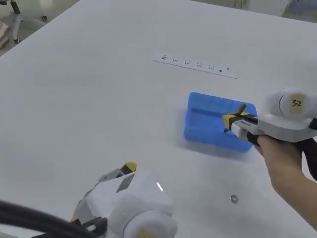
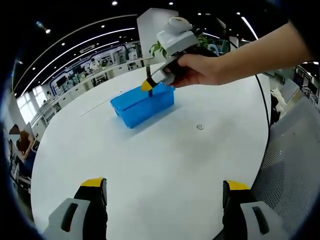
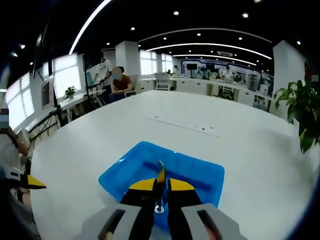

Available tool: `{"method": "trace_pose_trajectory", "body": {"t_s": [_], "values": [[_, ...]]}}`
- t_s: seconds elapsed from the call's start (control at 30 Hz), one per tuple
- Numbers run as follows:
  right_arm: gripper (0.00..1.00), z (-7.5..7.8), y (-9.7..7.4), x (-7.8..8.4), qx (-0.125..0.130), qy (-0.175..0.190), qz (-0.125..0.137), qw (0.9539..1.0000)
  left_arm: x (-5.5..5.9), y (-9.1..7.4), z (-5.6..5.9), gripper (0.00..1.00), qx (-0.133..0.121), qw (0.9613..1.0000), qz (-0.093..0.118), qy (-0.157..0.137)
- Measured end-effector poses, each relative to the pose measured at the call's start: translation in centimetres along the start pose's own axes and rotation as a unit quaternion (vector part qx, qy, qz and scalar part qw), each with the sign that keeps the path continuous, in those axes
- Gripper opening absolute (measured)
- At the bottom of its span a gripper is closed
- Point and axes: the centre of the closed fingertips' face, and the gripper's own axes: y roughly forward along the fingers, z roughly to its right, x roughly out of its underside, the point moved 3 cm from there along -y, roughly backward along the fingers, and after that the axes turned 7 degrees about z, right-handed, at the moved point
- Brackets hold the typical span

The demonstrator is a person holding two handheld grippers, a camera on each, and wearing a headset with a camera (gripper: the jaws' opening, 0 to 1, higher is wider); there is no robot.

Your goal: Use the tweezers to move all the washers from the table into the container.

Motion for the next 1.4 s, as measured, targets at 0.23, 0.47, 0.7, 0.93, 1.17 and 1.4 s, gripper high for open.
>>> {"method": "trace_pose_trajectory", "body": {"t_s": [0.23,0.47,0.7,0.93,1.17,1.4], "values": [[0.04,-0.6,-1.9,-1.8,-0.009,-0.001,0.024,0.9997,0.0,-0.1,0.1,0.99,0.001,1.0,-0.002,0.003],[0.04,-1.6,-4.9,-3.1,-0.017,-0.023,0.041,0.9988,0.0,0.0,0.2,0.99,0.005,1.0,-0.003,0.006],[0.04,-3.1,-7.9,-3.2,-0.022,-0.032,0.05,0.998,0.1,0.1,0.4,0.99,0.008,0.9999,-0.004,0.008],[0.04,-4.0,-9.7,-0.8,-0.012,-0.02,0.033,0.9992,0.2,0.1,0.4,0.99,0.009,0.9999,-0.007,0.01],[0.04,-4.0,-10.8,2.1,0.006,0.005,0.008,0.9999,0.3,0.2,0.5,0.99,0.012,0.9998,-0.009,0.012],[0.04,-4.6,-11.1,4.8,0.0,0.017,-0.028,0.9995,0.3,0.2,0.6,0.99,0.012,0.9998,-0.01,0.012]]}}
